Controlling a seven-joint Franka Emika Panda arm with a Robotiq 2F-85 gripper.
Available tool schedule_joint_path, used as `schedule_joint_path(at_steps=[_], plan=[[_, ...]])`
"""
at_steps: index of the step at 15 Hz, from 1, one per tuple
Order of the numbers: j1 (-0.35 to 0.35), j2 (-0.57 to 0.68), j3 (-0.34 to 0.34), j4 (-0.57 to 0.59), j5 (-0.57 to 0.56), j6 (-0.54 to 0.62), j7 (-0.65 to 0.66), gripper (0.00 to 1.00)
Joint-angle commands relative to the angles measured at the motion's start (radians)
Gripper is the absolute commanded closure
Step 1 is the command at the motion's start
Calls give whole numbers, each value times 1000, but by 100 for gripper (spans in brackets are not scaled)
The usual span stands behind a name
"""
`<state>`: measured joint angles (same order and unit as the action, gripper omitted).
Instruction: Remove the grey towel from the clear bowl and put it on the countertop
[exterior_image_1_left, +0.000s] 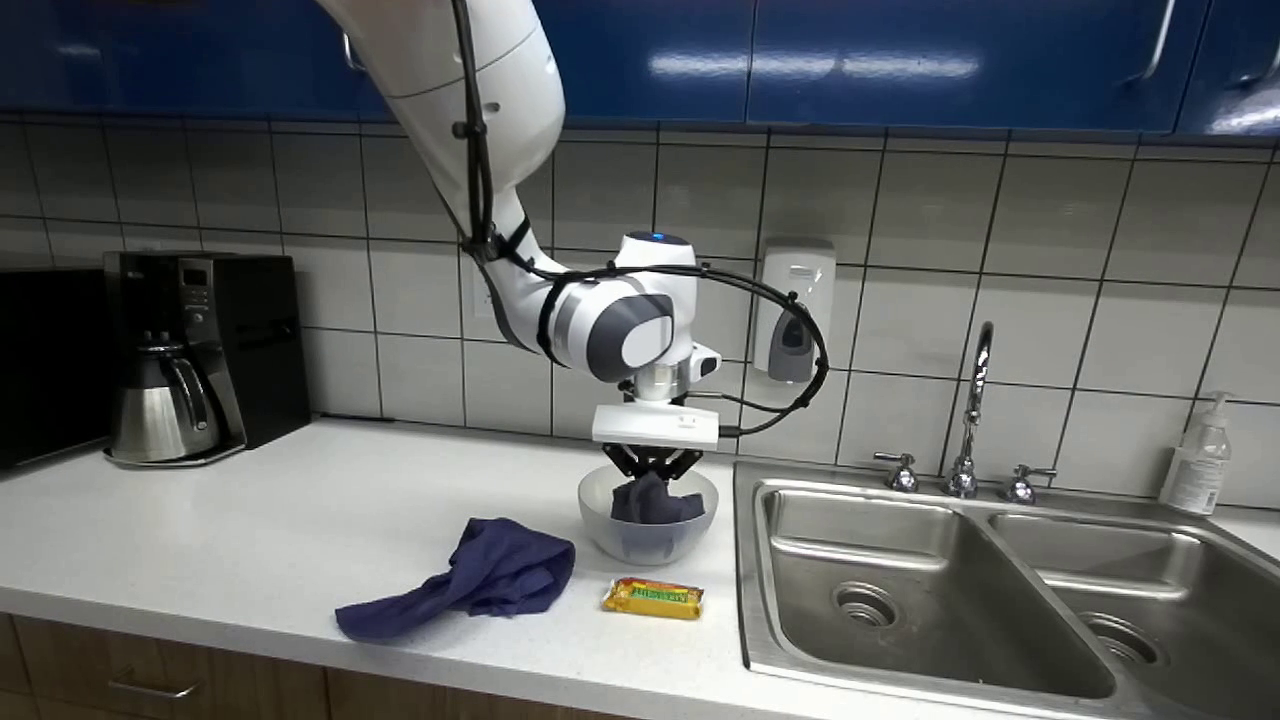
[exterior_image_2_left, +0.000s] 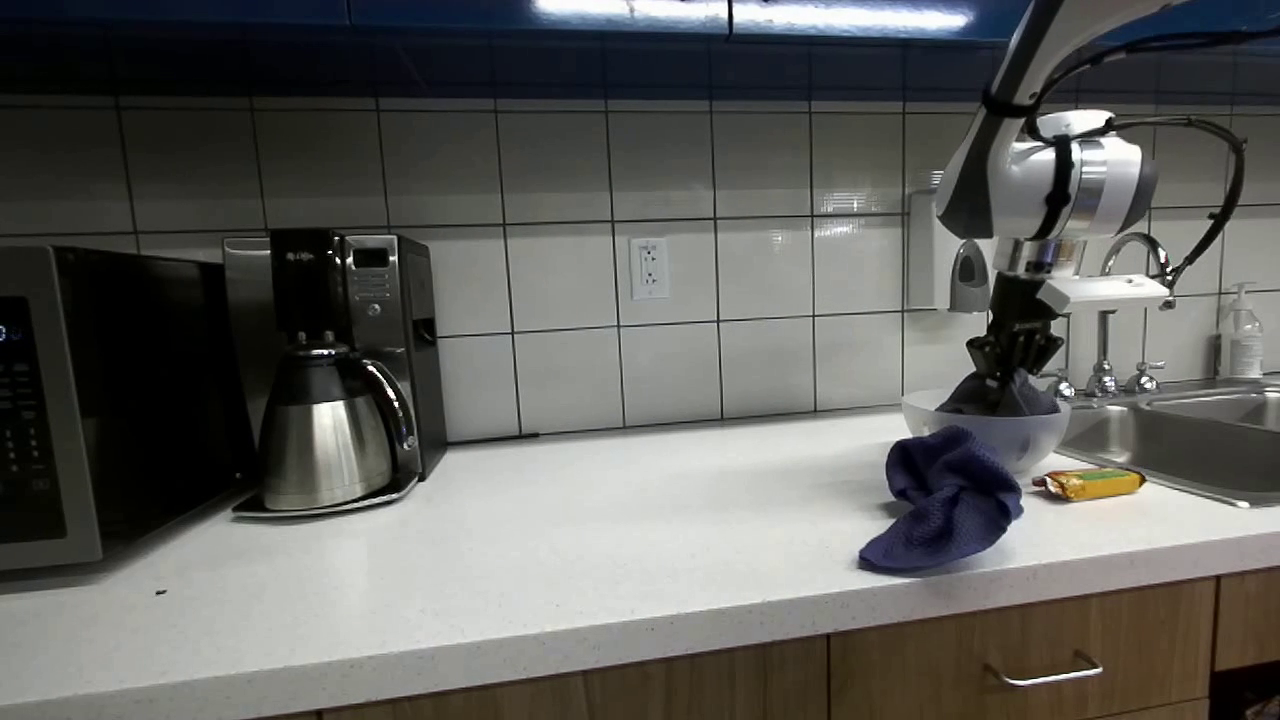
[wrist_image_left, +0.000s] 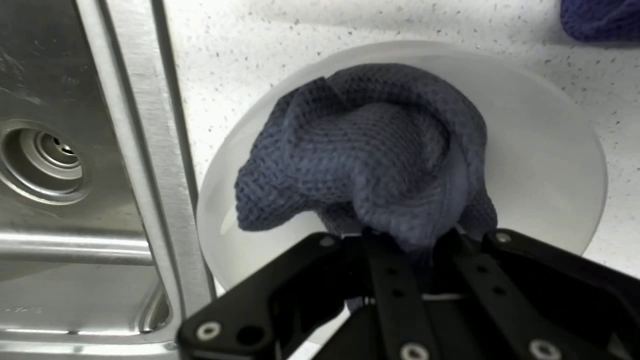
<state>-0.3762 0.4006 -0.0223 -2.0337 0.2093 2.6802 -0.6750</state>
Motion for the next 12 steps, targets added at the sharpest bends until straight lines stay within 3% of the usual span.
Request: schedule_joint_path(at_steps=[1, 12], plan=[[-4, -124, 6, -107, 3, 18, -6, 97], [71, -391, -53, -284, -1, 36, -4, 97]])
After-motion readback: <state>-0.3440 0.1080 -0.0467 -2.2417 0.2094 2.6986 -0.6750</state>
